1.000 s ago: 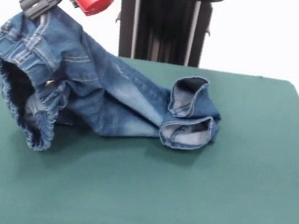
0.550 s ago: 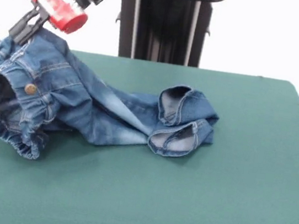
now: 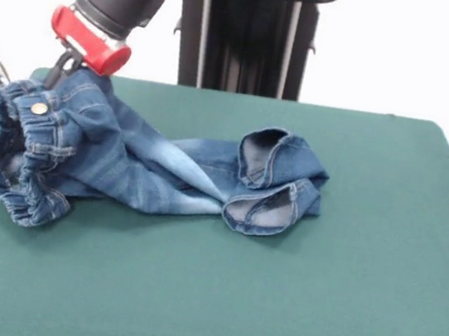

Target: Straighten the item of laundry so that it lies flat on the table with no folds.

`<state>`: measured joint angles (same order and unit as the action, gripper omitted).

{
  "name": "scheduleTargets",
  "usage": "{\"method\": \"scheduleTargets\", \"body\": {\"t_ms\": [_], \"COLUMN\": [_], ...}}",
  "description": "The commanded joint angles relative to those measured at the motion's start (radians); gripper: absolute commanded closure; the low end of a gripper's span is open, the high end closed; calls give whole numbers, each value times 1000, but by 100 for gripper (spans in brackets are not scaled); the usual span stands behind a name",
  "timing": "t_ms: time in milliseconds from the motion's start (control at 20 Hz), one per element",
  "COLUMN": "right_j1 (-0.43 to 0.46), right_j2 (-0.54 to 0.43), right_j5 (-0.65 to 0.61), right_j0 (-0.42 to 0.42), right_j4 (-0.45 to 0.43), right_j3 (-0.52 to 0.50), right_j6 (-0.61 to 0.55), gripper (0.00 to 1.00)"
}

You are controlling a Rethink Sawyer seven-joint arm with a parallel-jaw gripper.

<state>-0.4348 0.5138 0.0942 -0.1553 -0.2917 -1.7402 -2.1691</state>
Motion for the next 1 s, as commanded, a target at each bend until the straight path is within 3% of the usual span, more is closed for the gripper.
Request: {"method": "scheduleTargets", "body": {"t_ms": [50,300,550,800,1000], "right_j1": [64,46,44,76,85], "right_j2": [-158,-172,-126,-54,-41], "right_j5": [46,12,5,79,163], "right_j0": [89,81,117,124,84], "right_j4": [-25,-37,-33,-57,-103], "right_j3": [-98,-105,-107,-128,-167], "right_j6": [-105,-84,-79,-84,-86], "gripper": [100,100,100,100,100]}}
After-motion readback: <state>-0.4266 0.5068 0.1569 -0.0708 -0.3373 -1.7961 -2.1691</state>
